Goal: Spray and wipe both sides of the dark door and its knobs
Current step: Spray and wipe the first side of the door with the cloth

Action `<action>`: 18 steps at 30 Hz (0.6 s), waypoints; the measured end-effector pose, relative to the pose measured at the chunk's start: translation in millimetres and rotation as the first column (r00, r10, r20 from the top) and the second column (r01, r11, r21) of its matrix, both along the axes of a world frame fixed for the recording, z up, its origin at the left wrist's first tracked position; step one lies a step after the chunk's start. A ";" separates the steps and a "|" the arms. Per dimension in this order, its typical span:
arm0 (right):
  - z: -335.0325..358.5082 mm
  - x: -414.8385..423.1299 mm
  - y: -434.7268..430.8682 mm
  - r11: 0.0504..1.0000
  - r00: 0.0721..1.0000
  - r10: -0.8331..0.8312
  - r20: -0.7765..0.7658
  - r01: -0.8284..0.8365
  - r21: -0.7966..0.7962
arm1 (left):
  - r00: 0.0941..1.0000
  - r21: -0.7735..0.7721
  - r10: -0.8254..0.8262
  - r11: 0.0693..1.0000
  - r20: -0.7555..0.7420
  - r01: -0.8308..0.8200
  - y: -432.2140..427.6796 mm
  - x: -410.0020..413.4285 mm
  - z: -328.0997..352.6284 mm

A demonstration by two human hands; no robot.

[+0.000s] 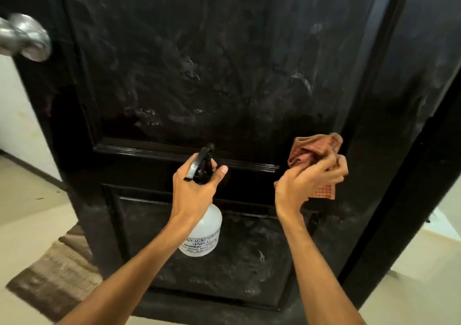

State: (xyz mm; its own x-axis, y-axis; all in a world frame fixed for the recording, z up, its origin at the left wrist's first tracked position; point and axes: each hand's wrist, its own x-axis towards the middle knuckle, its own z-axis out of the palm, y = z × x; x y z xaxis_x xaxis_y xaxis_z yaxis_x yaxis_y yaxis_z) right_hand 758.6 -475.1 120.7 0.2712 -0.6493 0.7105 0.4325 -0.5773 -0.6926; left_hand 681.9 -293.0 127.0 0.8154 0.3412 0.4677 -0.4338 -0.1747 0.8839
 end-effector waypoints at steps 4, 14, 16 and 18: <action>-3.4 -0.5 79.1 0.790 0.993 0.108 -0.048 -0.115 -0.602 | 0.994 0.037 0.104 0.994 0.028 -0.105 53.5 -13.0 15.9; 6.1 7.0 174.8 0.384 0.970 0.242 -0.007 -0.102 -0.918 | 0.977 -0.030 0.214 0.976 -0.016 -0.214 146.2 -29.0 10.1; 26.6 6.3 197.2 0.340 0.958 0.288 -0.012 -0.114 -0.933 | 0.971 -0.033 0.240 0.970 -0.009 -0.240 165.1 -34.4 9.2; 56.7 7.7 212.6 0.606 0.969 0.247 0.002 -0.153 -0.780 | 0.969 -0.050 0.248 0.968 -0.007 -0.248 180.2 -38.3 9.3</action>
State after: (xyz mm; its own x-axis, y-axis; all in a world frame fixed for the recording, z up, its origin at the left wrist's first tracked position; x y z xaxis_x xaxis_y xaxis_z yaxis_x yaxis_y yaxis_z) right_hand 766.4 -262.5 177.4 0.2240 0.2106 0.9516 0.6421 -0.7664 0.0185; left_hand 643.6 -112.8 136.3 0.7026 0.5557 0.4444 -0.3821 -0.2322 0.8945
